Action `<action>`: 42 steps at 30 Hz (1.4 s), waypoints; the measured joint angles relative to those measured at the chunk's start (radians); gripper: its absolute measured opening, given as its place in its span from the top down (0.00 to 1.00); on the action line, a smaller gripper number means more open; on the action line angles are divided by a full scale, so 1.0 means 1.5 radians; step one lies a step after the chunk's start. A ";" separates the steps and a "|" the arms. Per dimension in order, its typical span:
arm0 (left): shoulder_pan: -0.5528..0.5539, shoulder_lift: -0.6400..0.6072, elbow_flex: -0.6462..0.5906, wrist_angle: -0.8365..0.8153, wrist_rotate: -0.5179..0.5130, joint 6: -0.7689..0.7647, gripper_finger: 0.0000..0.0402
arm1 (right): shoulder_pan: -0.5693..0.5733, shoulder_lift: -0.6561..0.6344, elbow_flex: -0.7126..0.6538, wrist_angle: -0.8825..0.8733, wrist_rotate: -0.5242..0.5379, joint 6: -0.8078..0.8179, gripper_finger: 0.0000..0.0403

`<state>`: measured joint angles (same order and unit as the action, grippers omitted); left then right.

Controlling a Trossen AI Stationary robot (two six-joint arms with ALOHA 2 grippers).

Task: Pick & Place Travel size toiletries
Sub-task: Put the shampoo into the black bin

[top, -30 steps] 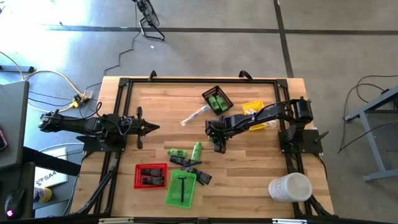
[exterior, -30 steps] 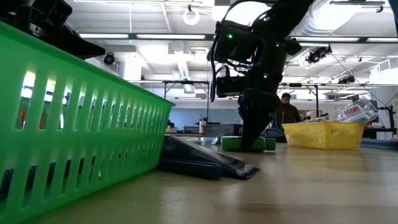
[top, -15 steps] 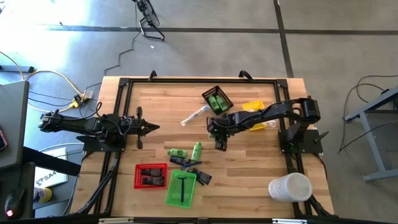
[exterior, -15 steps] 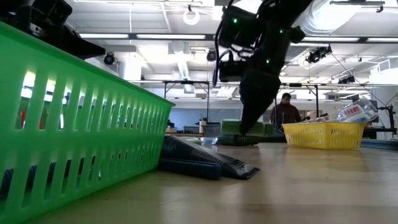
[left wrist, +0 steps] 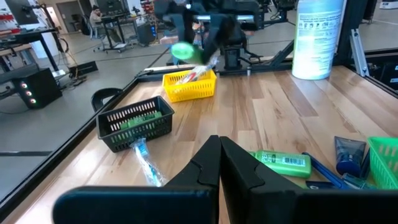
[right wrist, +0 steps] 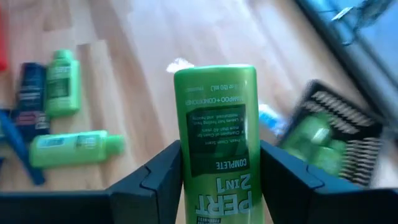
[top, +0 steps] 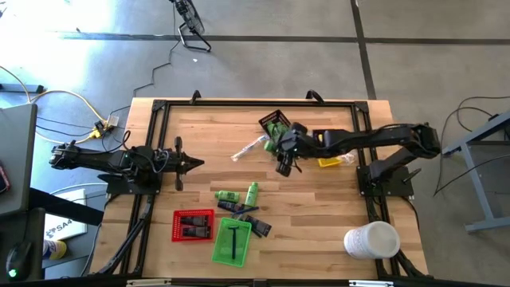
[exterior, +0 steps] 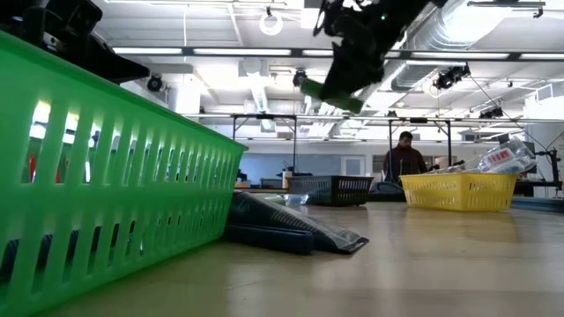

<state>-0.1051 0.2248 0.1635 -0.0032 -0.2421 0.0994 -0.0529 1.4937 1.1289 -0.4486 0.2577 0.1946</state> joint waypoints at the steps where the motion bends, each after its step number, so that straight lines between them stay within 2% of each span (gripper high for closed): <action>1: 0.000 0.000 0.000 0.000 0.000 0.000 1.00 | 0.000 -0.005 0.000 0.003 0.009 0.002 0.57; 10: 0.000 0.000 0.000 0.000 -0.003 0.000 1.00 | -0.013 -0.011 0.000 0.049 0.058 0.012 0.57; 16: 0.000 0.000 0.000 0.000 -0.003 0.000 1.00 | -0.052 0.033 0.000 0.098 0.060 0.011 0.57; 30: 0.000 0.000 0.000 0.001 -0.004 0.000 1.00 | -0.190 0.171 0.000 0.102 0.053 0.007 0.57; 37: 0.000 0.000 0.000 0.001 -0.004 0.000 1.00 | -0.219 0.194 0.000 0.106 0.026 0.007 0.57; 42: 0.000 0.000 0.000 0.000 -0.004 0.000 1.00 | -0.224 0.195 0.000 0.107 0.026 0.007 0.52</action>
<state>-0.1051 0.2245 0.1635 -0.0027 -0.2481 0.0994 -0.3888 1.7863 1.1286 -0.2875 0.2964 0.2058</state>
